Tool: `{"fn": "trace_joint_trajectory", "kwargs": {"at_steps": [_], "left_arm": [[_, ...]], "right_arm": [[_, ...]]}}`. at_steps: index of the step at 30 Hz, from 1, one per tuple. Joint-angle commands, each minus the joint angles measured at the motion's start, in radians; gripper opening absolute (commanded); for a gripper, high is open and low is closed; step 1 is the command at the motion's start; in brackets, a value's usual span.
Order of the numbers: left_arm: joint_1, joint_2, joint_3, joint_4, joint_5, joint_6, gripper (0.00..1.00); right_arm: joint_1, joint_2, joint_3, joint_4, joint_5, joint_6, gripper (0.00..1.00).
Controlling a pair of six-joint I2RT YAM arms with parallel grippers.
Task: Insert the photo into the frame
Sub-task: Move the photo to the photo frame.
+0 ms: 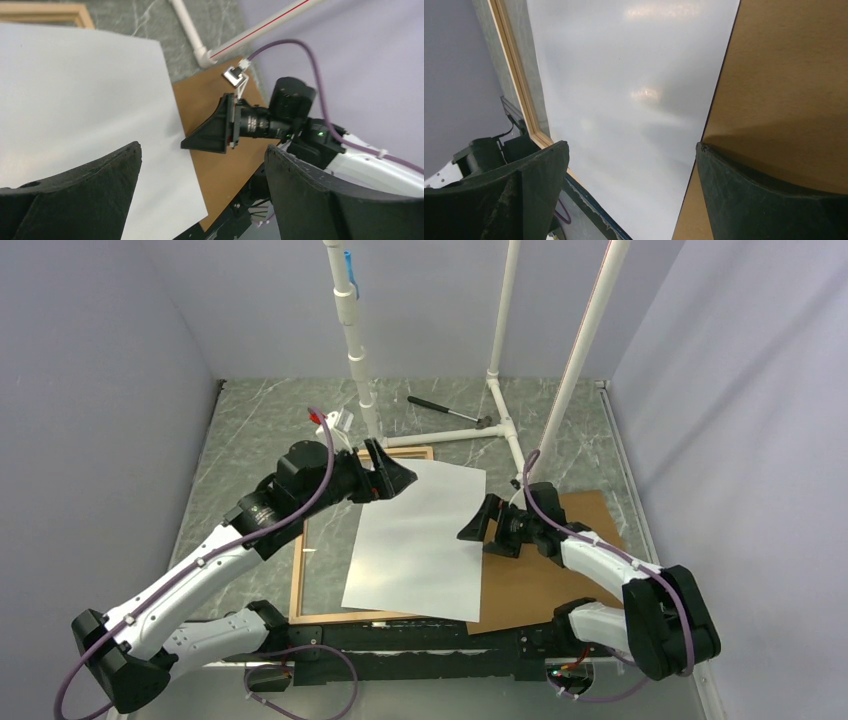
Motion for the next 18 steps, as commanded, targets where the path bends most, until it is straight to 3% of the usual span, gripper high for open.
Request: {"fn": "trace_joint_trajectory", "kwargs": {"at_steps": [1, 11, 18], "left_arm": [[0.006, -0.035, -0.040, 0.046, 0.011, -0.025, 0.95], [0.006, -0.001, -0.059, 0.021, 0.014, -0.025, 0.95], [0.006, 0.005, -0.068, 0.023, 0.015, -0.023, 0.94]], "right_arm": [[0.069, 0.022, 0.039, 0.038, 0.065, 0.046, 0.99], [0.088, -0.085, 0.066, -0.117, 0.222, 0.041, 1.00], [-0.003, -0.073, -0.051, 0.025, 0.062, 0.078, 0.97]]}}
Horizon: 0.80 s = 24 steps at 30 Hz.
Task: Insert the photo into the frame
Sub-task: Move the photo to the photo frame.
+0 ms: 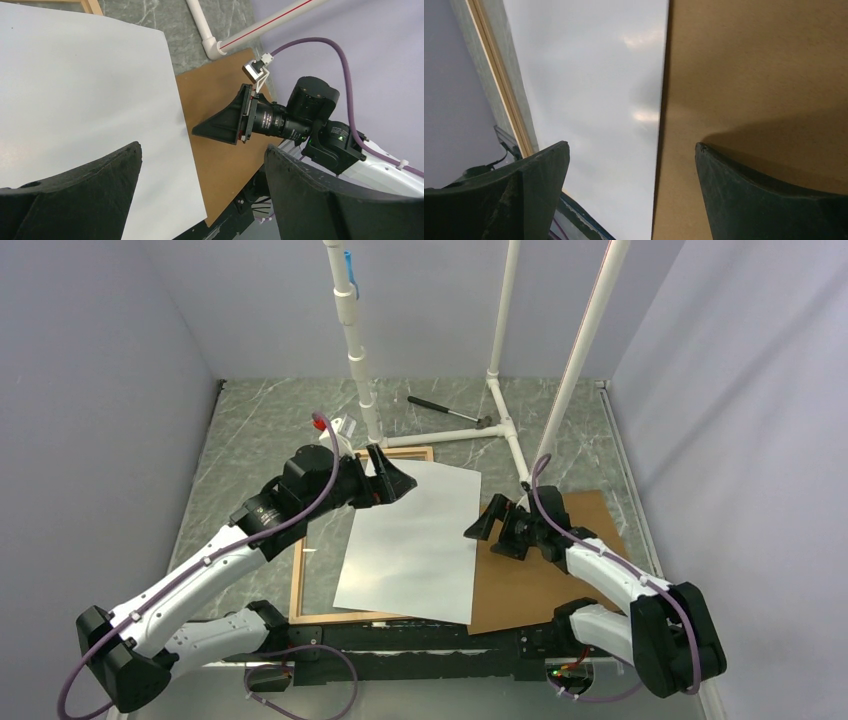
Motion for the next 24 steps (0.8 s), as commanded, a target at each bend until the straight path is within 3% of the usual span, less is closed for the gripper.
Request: {"fn": "trace_joint_trajectory", "kwargs": {"at_steps": [1, 8, 13, 20, 24], "left_arm": [[0.004, 0.000, -0.002, 0.025, 0.013, -0.001, 0.94], [0.003, 0.011, -0.007, 0.051, 0.032, -0.012, 0.94], [0.003, 0.012, -0.008, 0.057, 0.033, -0.013, 0.94], [0.004, 0.028, -0.007, 0.061, 0.038, -0.013, 0.94], [0.004, 0.041, -0.007, 0.065, 0.046, -0.016, 0.94]], "right_arm": [[-0.032, 0.025, -0.066, 0.140, -0.104, 0.041, 0.97], [-0.033, 0.140, -0.073, 0.333, -0.200, 0.104, 0.96], [-0.021, 0.202, -0.027, 0.380, -0.234, 0.119, 0.96], [-0.010, 0.103, -0.016, 0.391, -0.264, 0.095, 0.98], [-0.011, 0.084, -0.027, 0.273, -0.188, 0.061, 0.99]]}}
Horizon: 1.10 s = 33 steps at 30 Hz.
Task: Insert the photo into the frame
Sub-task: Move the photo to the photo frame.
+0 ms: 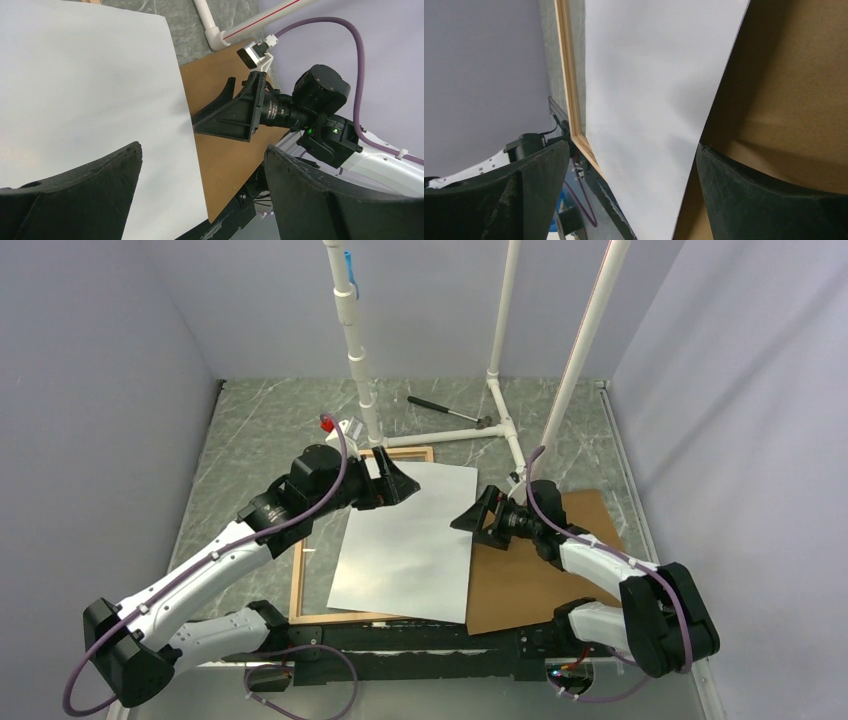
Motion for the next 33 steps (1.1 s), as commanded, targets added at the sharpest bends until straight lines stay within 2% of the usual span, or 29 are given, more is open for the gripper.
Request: {"fn": "trace_joint_trajectory", "kwargs": {"at_steps": [1, 4, 10, 16, 21, 25, 26, 27, 29, 31, 33], "left_arm": [[0.004, 0.012, 0.005, 0.054, 0.023, -0.014, 0.94], [0.004, 0.014, 0.013, 0.042, 0.019, -0.008, 0.94], [0.004, 0.000, 0.011, 0.029, 0.003, -0.003, 0.94], [0.003, 0.003, 0.007, 0.039, 0.007, -0.005, 0.94], [0.004, 0.006, 0.011, 0.044, 0.012, -0.007, 0.94], [0.003, 0.001, 0.007, 0.047, 0.009, -0.004, 0.94], [0.003, -0.001, 0.008, 0.045, 0.007, -0.004, 0.94], [0.004, -0.003, 0.009, 0.043, 0.005, -0.002, 0.94], [0.003, -0.005, 0.008, 0.042, 0.002, 0.000, 0.94], [0.004, -0.006, 0.007, 0.040, -0.002, 0.000, 0.94], [0.005, -0.005, 0.006, 0.039, -0.002, 0.000, 0.94]], "right_arm": [[-0.001, -0.026, 0.004, -0.083, 0.070, -0.039, 0.98], [-0.007, -0.019, -0.038, -0.093, 0.106, -0.005, 0.96], [-0.011, 0.039, -0.097, 0.030, 0.088, 0.061, 0.86], [-0.013, 0.179, -0.147, 0.302, -0.009, 0.149, 0.81], [-0.012, 0.276, -0.162, 0.488, -0.069, 0.227, 0.71], [-0.011, 0.297, -0.156, 0.518, -0.081, 0.243, 0.50], [-0.011, 0.294, -0.154, 0.513, -0.081, 0.242, 0.41], [-0.011, 0.290, -0.152, 0.503, -0.079, 0.242, 0.25], [-0.010, 0.267, -0.150, 0.476, -0.074, 0.235, 0.11], [-0.009, 0.236, -0.143, 0.433, -0.067, 0.221, 0.01], [-0.008, 0.197, -0.138, 0.379, -0.058, 0.201, 0.00]]}}
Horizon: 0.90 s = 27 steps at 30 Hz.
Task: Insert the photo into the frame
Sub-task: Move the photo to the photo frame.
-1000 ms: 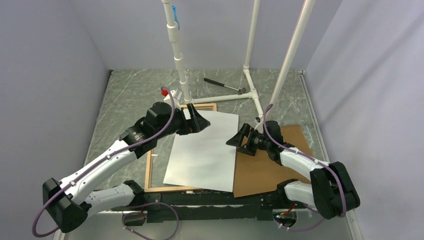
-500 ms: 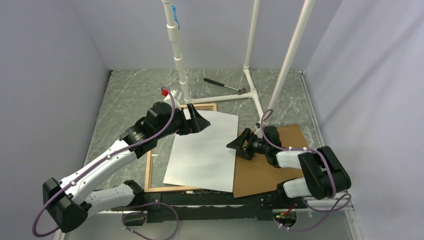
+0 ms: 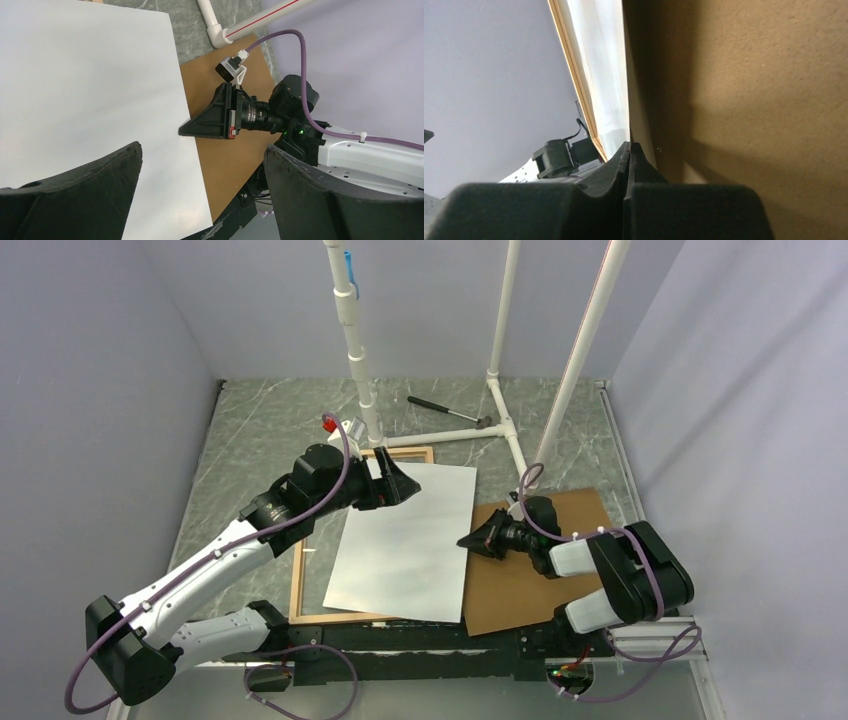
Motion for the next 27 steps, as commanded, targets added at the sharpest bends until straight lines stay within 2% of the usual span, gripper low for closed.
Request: {"fn": "trace_joint_trajectory", "kwargs": {"at_steps": [1, 9, 13, 19, 27], "left_arm": [[0.003, -0.021, 0.007, 0.037, -0.008, 0.000, 0.94], [0.005, -0.022, 0.014, 0.018, -0.015, 0.004, 0.94], [0.004, -0.021, 0.020, 0.008, -0.018, 0.009, 0.94], [0.005, -0.028, 0.018, 0.010, -0.018, 0.012, 0.94], [0.004, -0.036, 0.023, -0.010, -0.029, 0.021, 0.94]], "right_arm": [[0.007, -0.098, 0.020, -0.081, 0.011, -0.045, 0.00], [0.045, -0.303, 0.168, -0.534, 0.142, -0.251, 0.00], [0.056, -0.324, 0.246, -0.661, 0.179, -0.320, 0.00], [0.121, -0.288, 0.336, -0.733, 0.230, -0.352, 0.00], [0.204, -0.187, 0.409, -0.701, 0.264, -0.331, 0.00]]}}
